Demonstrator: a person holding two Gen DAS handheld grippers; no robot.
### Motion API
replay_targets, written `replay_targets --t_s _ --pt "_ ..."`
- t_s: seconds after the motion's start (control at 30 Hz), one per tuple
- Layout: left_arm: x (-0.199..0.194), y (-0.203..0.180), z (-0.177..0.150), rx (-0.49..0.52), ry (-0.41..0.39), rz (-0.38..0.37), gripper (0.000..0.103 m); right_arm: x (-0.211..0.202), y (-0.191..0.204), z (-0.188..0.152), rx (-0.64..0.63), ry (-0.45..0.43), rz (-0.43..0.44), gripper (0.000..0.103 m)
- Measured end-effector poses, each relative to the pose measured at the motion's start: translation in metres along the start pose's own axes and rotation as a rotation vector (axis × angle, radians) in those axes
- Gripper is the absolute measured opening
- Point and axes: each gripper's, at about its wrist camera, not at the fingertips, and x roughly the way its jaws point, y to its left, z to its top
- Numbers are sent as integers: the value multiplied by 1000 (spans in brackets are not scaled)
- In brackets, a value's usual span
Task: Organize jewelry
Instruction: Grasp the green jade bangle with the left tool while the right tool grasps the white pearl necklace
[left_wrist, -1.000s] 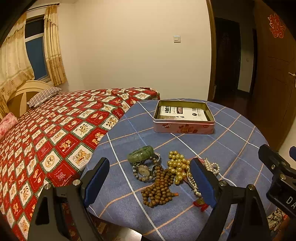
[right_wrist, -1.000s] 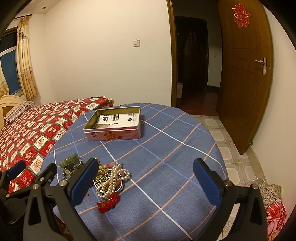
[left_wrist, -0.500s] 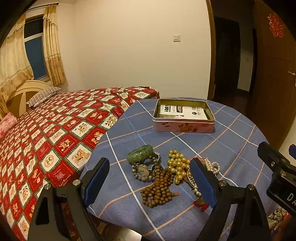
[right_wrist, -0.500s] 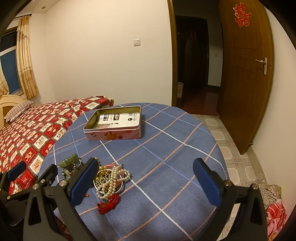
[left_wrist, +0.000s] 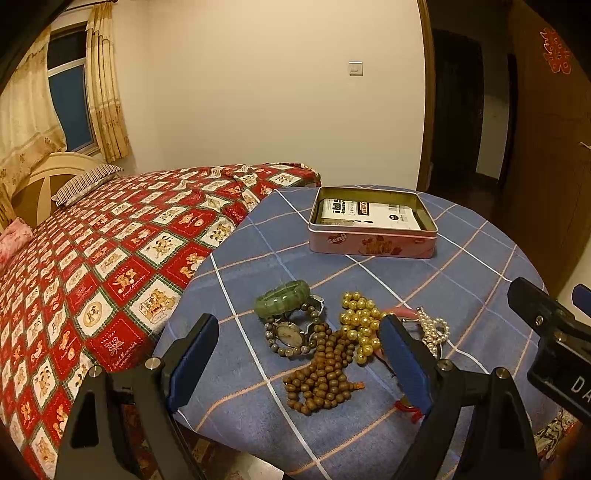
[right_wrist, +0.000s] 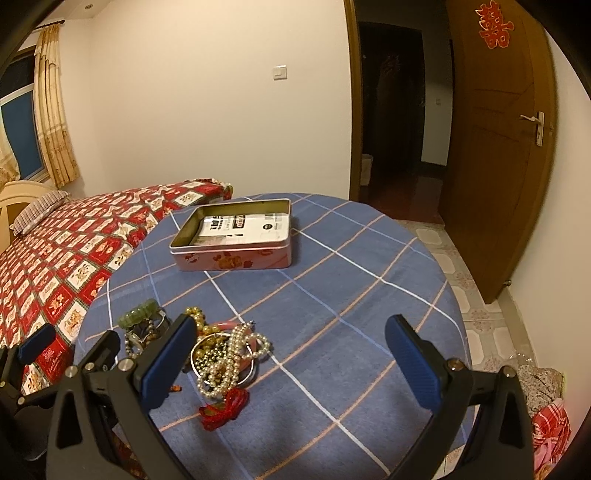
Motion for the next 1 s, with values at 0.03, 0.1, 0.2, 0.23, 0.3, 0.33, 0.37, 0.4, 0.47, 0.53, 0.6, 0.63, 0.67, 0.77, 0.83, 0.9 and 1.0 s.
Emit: replay_targets --t_s 0.03,0.1,0.2,0.23,0.3,0.33,0.37,0.4,0.47,0.53,0.6,0.63,0.67,0.77,0.83,0.9,1.0 --pt "1 0 0 0 2 -1 89 1 1 0 0 2 0 103" --pt "4 1 -1 4 4 -1 89 4 1 1 0 6 2 103" --pt "9 3 -2 21 2 -1 89 9 0 1 -3 16 9 103" --pt "11 6 -3 22 6 -2 89 12 -1 1 -3 21 20 103" --pt "17 14 -4 18 22 -11 89 19 -6 0 3 32 50 103" --pt "21 20 -6 11 32 -14 88 22 -9 -1 6 39 56 98" --pt "25 26 -8 2 38 -15 88 27 -14 -3 10 47 60 93" --pt "27 30 -9 -5 43 -18 88 31 -16 -5 13 55 64 84" --pt "33 40 -13 -17 52 -32 88 42 -22 -10 26 102 101 74" --pt "37 46 -15 -20 55 -46 88 48 -24 -14 48 141 144 68" --pt "40 49 -17 -29 58 -53 88 54 -19 -18 53 171 212 65" --pt "43 51 -17 -36 61 -57 88 54 -16 -19 44 179 235 60" --pt "44 53 -17 -42 65 -64 88 57 -8 -20 21 193 258 57" --pt "48 53 -15 -37 63 -77 88 64 7 -23 -21 224 286 54" --pt "50 52 -14 -24 58 -83 88 72 14 -25 -33 251 309 49" --pt "53 53 -12 -19 59 -88 88 81 20 -27 -53 273 306 41" --pt "59 54 -8 -14 63 -88 88 94 25 -30 -69 308 289 28"
